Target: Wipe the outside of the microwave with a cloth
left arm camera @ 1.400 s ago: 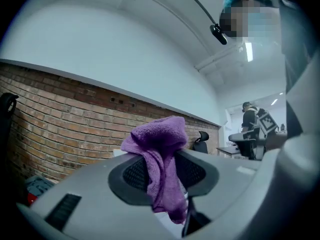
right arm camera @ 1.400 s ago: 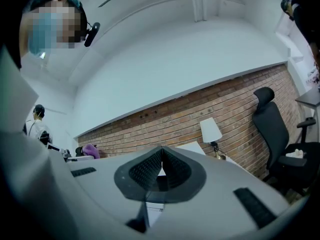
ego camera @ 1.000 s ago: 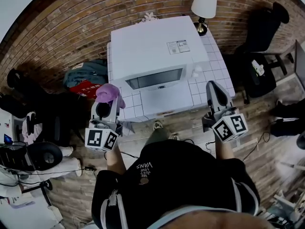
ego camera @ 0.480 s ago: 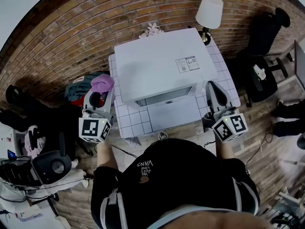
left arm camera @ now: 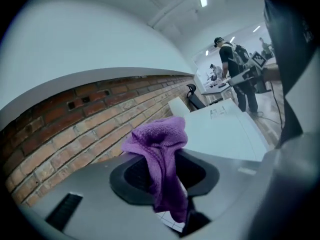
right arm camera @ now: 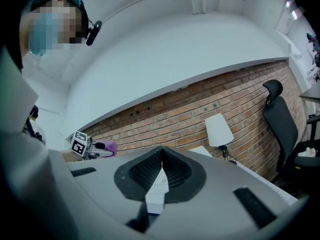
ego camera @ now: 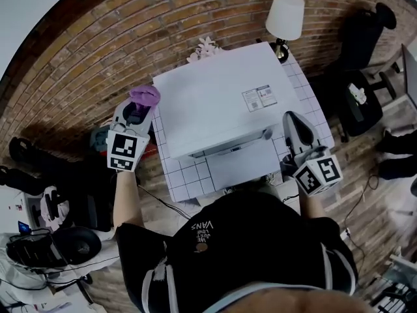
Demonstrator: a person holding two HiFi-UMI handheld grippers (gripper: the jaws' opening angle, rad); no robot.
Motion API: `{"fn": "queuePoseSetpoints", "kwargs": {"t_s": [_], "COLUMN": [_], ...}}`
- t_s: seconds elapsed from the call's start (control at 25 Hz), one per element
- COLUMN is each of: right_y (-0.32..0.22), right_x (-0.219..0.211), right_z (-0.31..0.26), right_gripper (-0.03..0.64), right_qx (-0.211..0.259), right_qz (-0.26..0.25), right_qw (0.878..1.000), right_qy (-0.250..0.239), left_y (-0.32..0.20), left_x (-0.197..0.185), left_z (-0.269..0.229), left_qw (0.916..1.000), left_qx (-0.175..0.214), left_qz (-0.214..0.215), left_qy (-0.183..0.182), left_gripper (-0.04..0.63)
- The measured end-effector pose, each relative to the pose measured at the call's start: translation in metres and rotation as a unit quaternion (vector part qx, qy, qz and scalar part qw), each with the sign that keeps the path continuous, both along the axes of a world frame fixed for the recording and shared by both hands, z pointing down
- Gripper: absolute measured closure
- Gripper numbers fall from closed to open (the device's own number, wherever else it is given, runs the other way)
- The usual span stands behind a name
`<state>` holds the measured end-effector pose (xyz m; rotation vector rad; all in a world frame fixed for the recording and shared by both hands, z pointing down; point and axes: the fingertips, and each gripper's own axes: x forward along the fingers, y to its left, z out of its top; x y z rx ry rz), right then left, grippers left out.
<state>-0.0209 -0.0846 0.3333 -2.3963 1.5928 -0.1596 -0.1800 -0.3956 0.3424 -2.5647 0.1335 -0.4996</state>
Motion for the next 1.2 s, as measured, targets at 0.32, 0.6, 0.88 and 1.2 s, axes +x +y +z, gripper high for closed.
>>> {"fn": "queuePoseSetpoints", "kwargs": {"t_s": [0.32, 0.6, 0.88, 1.2], "right_y": [0.004, 0.014, 0.028, 0.049], "right_x": [0.044, 0.076, 0.100, 0.134], "right_z": [-0.010, -0.010, 0.001, 0.004], "right_gripper": [0.617, 0.617, 0.617, 0.617], "right_qx": [0.001, 0.005, 0.009, 0.017], "right_qz": [-0.008, -0.015, -0.026, -0.036], "right_qw": [1.000, 1.000, 0.999, 0.999], "right_qy": [0.005, 0.000, -0.021, -0.027], "left_y": [-0.034, -0.044, -0.040, 0.004], "left_x": [0.054, 0.081, 0.109, 0.172], "left_z": [0.052, 0.081, 0.093, 0.094], "left_qw": [0.9883, 0.9576, 0.9259, 0.9152], "left_qx": [0.007, 0.040, 0.084, 0.106], "left_qz": [-0.017, -0.022, -0.026, -0.001], "left_qy": [-0.152, -0.285, -0.367, -0.389], "left_gripper": [0.466, 0.466, 0.466, 0.466]}}
